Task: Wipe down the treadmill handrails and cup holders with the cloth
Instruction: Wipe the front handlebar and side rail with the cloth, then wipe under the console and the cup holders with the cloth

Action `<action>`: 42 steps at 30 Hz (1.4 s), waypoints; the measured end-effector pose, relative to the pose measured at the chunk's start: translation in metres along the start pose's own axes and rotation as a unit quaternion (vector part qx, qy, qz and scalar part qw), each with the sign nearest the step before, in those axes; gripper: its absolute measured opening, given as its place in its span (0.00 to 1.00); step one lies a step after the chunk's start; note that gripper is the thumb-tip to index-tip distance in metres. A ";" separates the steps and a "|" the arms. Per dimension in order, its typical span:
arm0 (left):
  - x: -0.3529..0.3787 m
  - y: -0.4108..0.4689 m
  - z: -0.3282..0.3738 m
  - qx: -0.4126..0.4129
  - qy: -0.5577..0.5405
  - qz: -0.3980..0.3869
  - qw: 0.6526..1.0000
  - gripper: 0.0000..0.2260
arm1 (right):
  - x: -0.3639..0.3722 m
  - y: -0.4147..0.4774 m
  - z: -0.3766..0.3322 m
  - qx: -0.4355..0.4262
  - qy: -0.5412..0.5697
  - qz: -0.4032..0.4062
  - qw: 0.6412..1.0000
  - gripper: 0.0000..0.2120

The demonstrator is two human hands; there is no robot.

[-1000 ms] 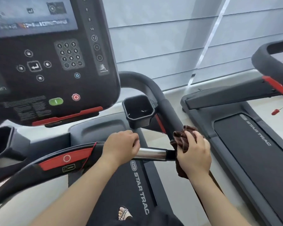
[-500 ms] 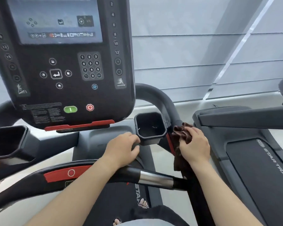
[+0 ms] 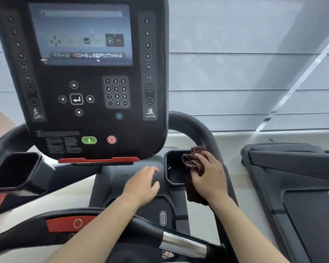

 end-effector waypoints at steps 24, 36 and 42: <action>-0.057 0.013 0.012 0.099 0.074 0.199 0.972 0.24 | 0.011 0.037 -0.075 -0.064 0.117 0.029 0.991 0.19; -0.050 0.013 0.016 0.109 0.086 0.197 0.970 0.27 | 0.058 0.039 -0.044 -0.083 -0.043 -0.078 0.993 0.27; -0.047 0.011 0.016 0.119 0.095 0.183 0.971 0.28 | 0.046 0.050 -0.053 -0.077 0.003 -0.064 0.995 0.19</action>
Point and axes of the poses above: each hand's wrist, its own y-axis towards the middle knuckle, its own x-axis out of the palm, z = x × y, the point moved 8 cm from there along y, towards the middle knuckle, and after that the axes turned 14 degrees about z, right-handed, at the moved point
